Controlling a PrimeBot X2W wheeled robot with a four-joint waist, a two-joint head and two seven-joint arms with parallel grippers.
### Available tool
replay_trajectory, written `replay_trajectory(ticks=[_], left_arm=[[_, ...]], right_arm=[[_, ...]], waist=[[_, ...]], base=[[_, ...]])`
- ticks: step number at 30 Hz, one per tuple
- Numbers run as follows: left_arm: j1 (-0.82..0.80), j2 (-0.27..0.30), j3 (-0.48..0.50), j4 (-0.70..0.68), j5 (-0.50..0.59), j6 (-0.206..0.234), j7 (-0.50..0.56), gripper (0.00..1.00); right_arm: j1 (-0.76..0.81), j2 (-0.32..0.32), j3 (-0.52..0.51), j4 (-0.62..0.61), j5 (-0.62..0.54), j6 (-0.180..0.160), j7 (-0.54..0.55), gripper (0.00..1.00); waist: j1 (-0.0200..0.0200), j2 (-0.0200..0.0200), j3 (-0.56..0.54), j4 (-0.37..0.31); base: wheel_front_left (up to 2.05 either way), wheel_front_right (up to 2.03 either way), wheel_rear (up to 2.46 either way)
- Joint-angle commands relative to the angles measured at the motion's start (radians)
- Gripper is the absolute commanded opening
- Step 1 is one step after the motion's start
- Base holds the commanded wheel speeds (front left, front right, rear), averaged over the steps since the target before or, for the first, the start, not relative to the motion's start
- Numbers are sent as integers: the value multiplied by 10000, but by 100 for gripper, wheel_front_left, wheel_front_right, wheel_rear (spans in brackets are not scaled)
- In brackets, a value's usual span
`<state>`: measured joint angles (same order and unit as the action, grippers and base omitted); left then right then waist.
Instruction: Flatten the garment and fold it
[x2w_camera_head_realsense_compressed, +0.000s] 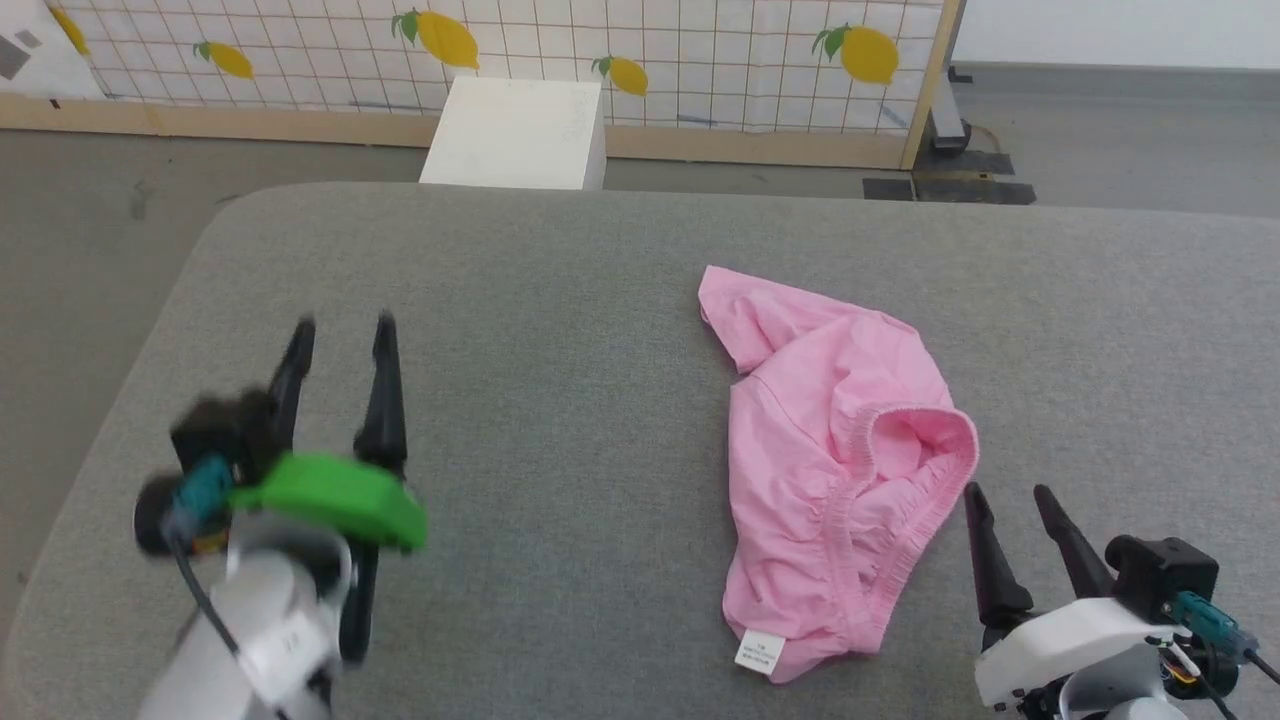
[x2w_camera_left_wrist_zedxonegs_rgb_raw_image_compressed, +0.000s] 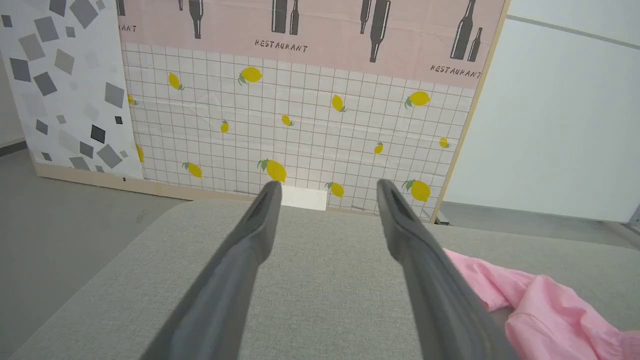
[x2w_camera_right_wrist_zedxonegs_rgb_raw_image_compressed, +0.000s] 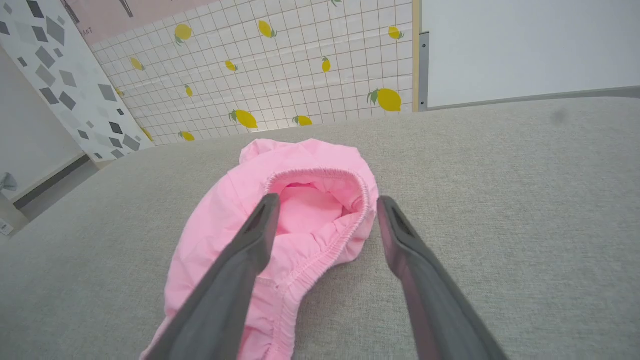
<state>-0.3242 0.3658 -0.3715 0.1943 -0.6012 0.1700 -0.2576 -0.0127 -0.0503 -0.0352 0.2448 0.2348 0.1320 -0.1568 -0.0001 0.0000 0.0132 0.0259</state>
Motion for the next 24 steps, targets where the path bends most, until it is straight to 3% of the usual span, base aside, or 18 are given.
replay_trajectory(ticks=[1,7,18,24], left_arm=[[661,-90,122,-219,348,171,-37,100],[2381,-710,834,-957,1068,372,-39,100],[2716,-1710,1377,-1115,1739,-277,-40,100],[2450,-2053,1537,-1126,2080,-628,-41,100]], right_arm=[[-47,1,47,13,91,-13,120,100],[-456,1,306,108,137,-13,1043,100],[-2788,1,540,970,-684,-13,4331,100],[-3599,1,354,1702,-1181,-13,5346,100]], waist=[[1,0,39,-1],[1,0,234,57],[1,0,932,747],[1,0,1331,1180]], base=[[0,0,0],[0,0,0],[0,0,0],[0,0,0]])
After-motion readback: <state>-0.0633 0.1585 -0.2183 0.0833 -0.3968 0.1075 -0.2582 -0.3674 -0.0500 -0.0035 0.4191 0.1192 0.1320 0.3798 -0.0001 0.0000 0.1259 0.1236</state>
